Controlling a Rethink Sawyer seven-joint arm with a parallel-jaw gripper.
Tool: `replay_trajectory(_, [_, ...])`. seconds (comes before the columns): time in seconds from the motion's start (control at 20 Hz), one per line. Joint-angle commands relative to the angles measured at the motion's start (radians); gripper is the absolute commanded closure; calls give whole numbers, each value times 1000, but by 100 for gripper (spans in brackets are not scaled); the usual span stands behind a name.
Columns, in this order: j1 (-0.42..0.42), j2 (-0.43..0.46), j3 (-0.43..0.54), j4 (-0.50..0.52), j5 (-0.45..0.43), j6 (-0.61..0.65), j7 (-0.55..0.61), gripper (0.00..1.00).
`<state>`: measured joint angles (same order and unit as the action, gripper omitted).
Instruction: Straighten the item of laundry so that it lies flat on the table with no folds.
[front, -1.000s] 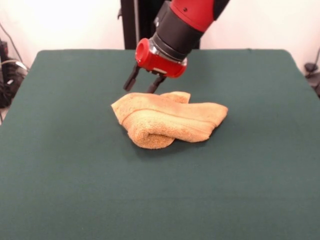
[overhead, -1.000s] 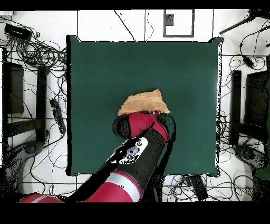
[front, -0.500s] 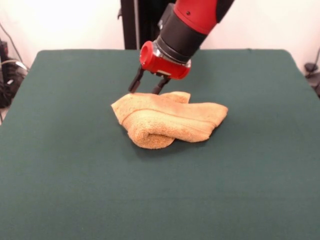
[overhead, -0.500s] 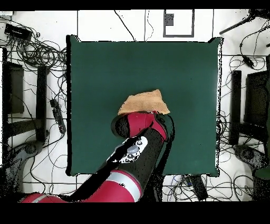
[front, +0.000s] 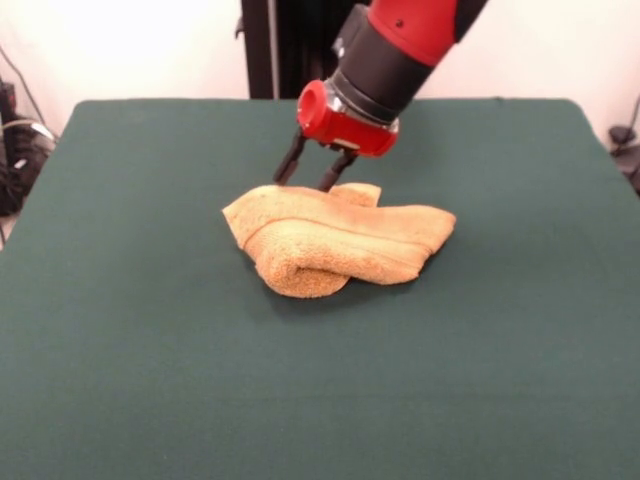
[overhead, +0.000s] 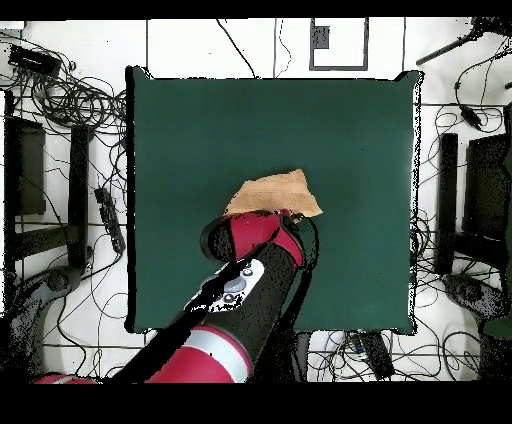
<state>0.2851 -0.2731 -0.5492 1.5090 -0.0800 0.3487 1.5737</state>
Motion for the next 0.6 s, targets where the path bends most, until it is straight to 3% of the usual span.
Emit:
replay_trajectory(0.05, [83, 53, 1, -65, -6, -94, 219, 0])
replay_trajectory(0.4, [107, 94, -55, -78, 20, -197, 235, 0])
replay_trajectory(0.6, [127, 162, -109, -101, 13, -239, 218, 0])
